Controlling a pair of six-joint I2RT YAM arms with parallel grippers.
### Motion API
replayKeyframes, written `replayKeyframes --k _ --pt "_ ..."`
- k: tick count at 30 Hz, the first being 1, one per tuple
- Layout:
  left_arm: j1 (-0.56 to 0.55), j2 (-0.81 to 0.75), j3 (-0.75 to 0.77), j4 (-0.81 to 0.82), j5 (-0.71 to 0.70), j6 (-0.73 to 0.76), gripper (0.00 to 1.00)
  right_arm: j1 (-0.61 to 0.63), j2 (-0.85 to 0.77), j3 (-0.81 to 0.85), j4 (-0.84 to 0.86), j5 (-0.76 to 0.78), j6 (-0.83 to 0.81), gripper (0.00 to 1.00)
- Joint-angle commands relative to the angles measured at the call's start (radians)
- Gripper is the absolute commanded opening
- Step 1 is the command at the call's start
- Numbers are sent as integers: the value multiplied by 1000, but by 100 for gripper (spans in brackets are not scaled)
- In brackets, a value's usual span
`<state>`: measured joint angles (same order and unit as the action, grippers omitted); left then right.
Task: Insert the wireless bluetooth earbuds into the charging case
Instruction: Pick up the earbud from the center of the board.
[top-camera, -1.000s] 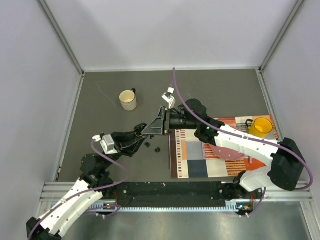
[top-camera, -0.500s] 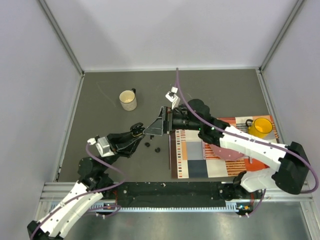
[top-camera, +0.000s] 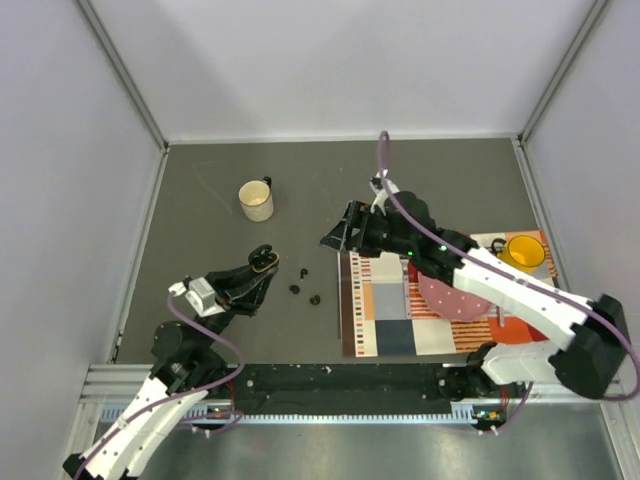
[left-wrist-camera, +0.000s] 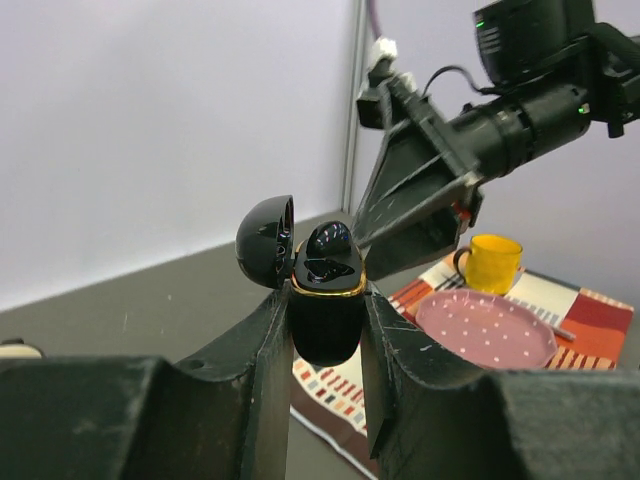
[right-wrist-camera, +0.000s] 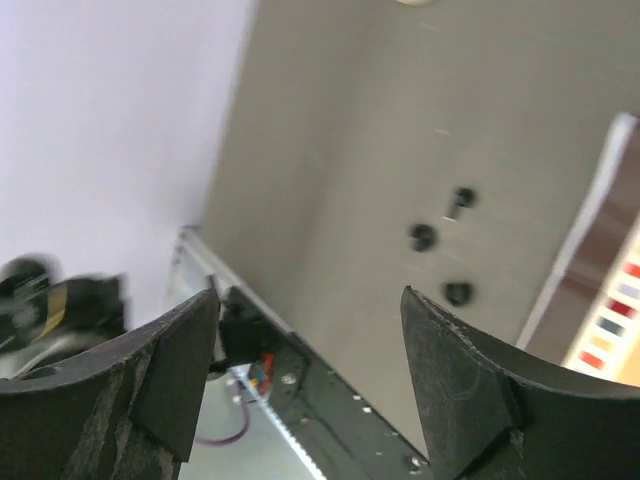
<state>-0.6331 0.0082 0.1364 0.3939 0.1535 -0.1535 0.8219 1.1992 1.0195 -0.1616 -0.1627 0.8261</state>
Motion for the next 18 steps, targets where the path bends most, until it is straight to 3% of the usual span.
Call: replayKeyframes --k 1,6,9,12,13,14,18 --pt "-2 -100 46 -104 -22 23 0 -10 140 73 -170 130 57 70" --pt "-2 -114 92 -167 -5 31 0 46 330 223 -265 315 38 70" --pt "-2 -129 104 -178 -8 38 0 72 419 321 -360 430 59 76" --pt "-2 -146 121 -202 -8 55 0 86 435 347 -417 518 131 78" --pt "-2 -152 130 -210 -9 60 0 73 433 346 -423 508 157 84" --pt "-2 -155 137 -222 -12 61 0 66 433 331 -420 494 183 99" --pt "-2 -168 154 -268 -22 75 0 43 482 356 -417 398 128 99"
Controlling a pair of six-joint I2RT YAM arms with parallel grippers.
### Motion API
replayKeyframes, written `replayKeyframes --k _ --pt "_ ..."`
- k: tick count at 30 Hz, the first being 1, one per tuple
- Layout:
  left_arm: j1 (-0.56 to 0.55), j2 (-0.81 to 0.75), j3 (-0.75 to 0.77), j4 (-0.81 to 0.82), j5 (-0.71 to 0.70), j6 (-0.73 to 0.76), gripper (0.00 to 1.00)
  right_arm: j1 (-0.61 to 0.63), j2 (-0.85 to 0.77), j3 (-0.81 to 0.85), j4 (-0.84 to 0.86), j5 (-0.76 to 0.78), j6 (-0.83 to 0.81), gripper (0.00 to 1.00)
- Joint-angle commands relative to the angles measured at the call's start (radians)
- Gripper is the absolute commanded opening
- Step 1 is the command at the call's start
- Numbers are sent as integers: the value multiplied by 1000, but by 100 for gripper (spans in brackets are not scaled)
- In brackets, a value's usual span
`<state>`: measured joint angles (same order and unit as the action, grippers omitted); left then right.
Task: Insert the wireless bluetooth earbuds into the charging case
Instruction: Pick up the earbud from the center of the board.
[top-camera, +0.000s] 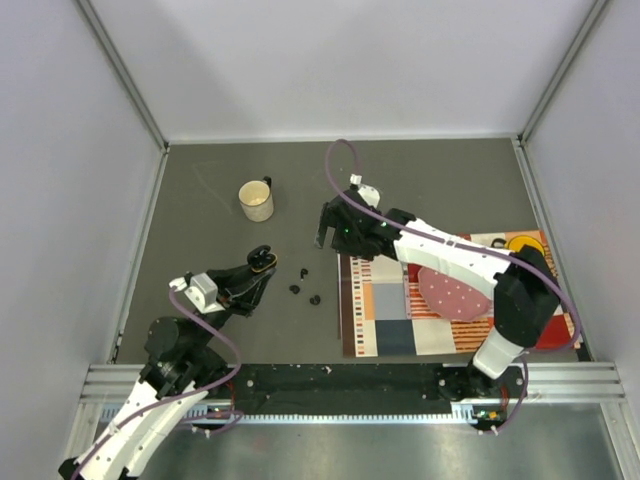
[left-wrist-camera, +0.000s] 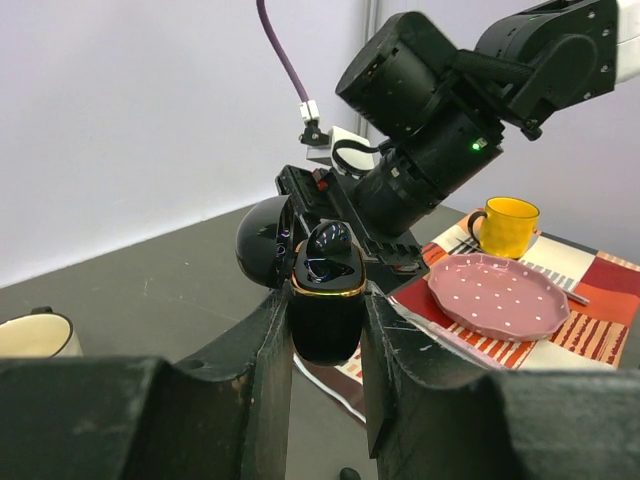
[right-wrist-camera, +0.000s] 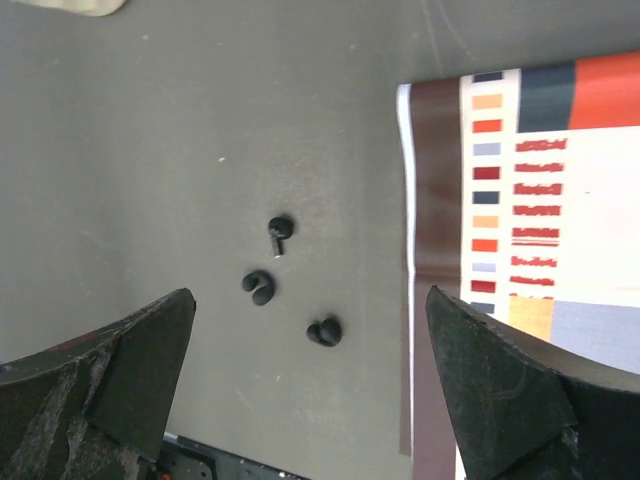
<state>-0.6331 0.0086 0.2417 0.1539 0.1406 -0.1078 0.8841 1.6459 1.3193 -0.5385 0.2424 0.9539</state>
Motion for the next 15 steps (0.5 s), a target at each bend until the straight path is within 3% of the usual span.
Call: replayKeyframes --k 1,4,10,15 --pt "-2 -168 56 -36 -7 33 0 -19 61 66 -41 -14 -7 99" --pt "-2 -168 71 -60 -3 48 0 -19 129 115 -60 -64 6 96" --pt "-2 -170 90 -76 -4 63 0 -4 284 260 -149 -135 124 75" --pt "-2 -170 99 -85 -6 68 0 42 373 345 -172 -89 166 65"
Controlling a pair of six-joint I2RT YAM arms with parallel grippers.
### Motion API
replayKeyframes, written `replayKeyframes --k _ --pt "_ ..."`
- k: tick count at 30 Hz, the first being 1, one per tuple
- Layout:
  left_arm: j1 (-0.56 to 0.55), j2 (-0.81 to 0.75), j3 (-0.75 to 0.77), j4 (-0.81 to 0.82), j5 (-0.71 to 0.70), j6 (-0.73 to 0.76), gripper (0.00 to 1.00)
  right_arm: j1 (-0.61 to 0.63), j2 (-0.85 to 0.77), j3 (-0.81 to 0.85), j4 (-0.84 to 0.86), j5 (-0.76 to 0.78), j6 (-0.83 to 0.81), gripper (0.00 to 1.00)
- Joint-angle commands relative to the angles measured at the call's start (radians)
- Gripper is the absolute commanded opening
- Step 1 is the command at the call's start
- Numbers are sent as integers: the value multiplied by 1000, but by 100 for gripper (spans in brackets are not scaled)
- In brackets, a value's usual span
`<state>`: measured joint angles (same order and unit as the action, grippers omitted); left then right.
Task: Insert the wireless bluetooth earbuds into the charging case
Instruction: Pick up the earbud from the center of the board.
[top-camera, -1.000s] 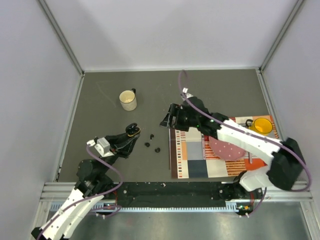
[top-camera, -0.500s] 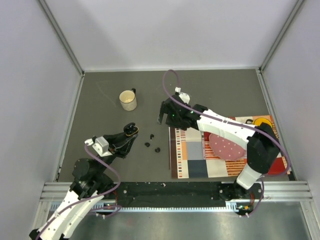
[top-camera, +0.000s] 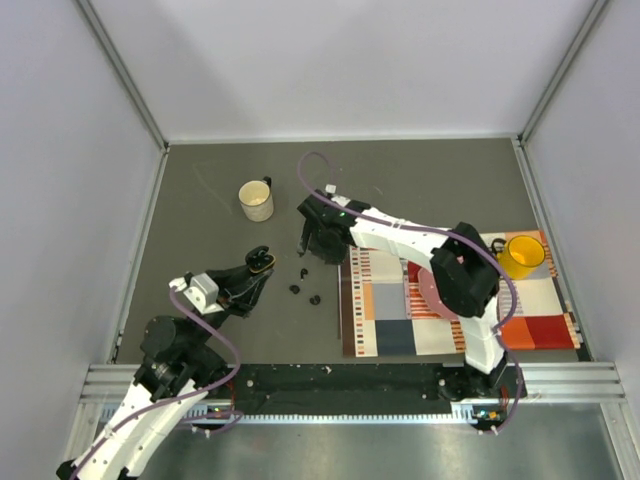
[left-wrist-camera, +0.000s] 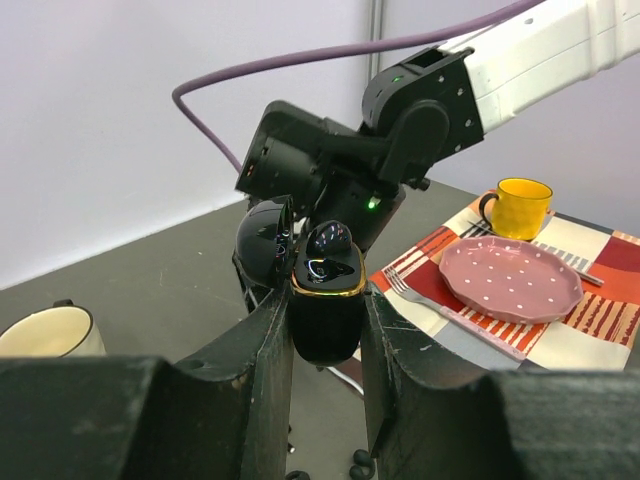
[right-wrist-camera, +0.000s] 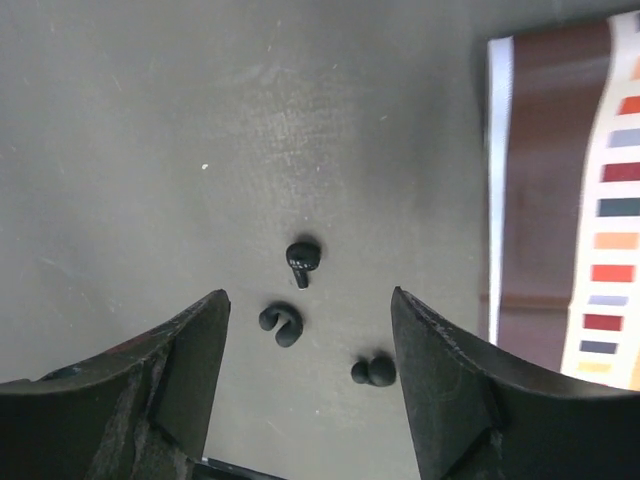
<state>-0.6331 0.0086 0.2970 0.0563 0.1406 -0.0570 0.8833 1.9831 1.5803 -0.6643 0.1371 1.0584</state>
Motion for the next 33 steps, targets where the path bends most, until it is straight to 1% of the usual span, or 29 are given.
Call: replayKeyframes --k 1,7,12,13,14,21,28,33 --pt "-2 -170 44 13 -7 17 0 46 45 90 -47 21 67 63" --pt "-2 -170 48 1 -9 19 0 52 108 136 -50 19 69 55" --pt "-2 -170 53 -1 -15 23 0 54 143 149 -50 13 75 52" --pt "-2 -170 53 0 -15 26 0 54 157 152 -50 13 75 47" --pt "-2 -170 54 -1 -16 31 0 55 164 161 -50 10 75 45" --pt "-2 -171 67 -18 -16 37 0 54 200 178 -52 4 78 45" --pt "-2 -170 67 -26 -15 34 0 55 214 176 -52 6 101 41" --pt "-2 -171 67 -32 -19 39 0 54 227 175 -50 7 115 40"
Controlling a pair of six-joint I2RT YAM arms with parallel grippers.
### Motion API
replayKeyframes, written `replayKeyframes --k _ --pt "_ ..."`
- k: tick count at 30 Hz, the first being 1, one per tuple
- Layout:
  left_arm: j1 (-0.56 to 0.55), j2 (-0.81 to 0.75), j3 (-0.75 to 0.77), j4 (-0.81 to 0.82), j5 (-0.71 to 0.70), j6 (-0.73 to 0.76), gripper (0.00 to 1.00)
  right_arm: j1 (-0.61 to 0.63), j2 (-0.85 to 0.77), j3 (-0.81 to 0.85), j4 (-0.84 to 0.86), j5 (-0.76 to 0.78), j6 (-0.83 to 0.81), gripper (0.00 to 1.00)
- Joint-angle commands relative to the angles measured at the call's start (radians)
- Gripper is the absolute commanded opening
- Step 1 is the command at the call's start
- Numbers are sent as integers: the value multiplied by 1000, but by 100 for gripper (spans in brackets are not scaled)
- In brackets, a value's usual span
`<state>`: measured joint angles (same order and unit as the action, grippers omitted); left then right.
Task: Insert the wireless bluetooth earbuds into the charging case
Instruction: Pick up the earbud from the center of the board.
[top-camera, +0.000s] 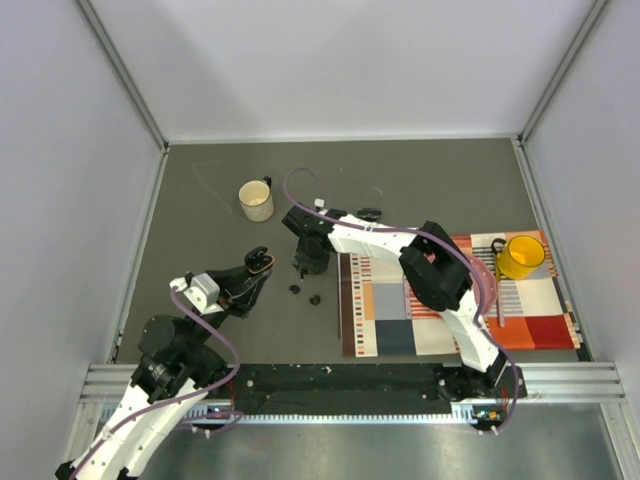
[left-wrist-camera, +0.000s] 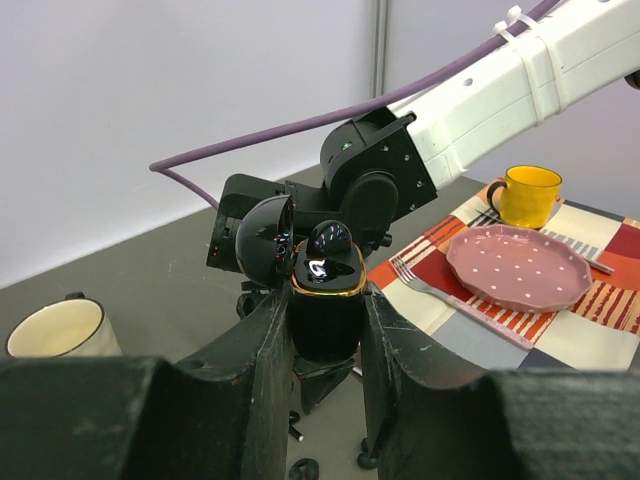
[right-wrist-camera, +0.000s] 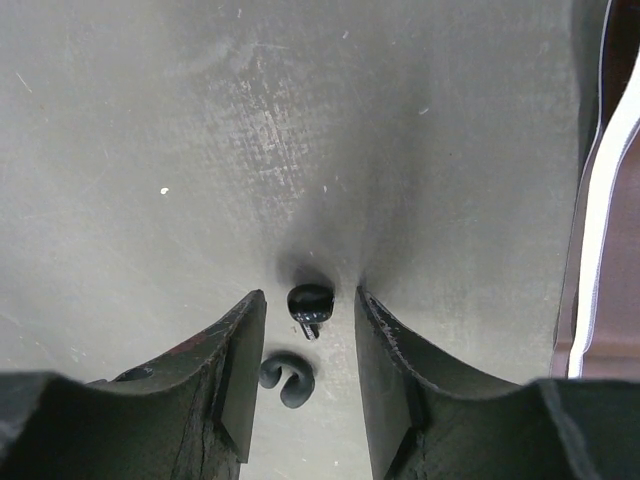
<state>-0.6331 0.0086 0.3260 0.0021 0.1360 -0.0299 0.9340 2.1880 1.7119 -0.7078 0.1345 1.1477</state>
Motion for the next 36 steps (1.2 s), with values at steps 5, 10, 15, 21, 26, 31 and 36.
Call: replayKeyframes --k 5,10,15,21,26,31,36 --pt "-2 -171 42 12 -18 12 0 5 38 51 -7 5 26 38" --pt "-2 -171 42 10 -16 12 0 5 42 40 -9 13 32 35" --pt "-2 -171 44 6 -19 10 0 5 50 38 -9 17 29 30" --pt "-2 -173 47 3 -19 8 0 5 58 35 -7 14 26 28" --pt "-2 -171 45 2 -22 8 0 5 58 31 -9 17 24 25" --pt "-2 -171 48 3 -22 5 0 6 55 28 -9 22 26 18" --pt "-2 -171 51 3 -24 2 0 6 50 23 -9 24 18 0"
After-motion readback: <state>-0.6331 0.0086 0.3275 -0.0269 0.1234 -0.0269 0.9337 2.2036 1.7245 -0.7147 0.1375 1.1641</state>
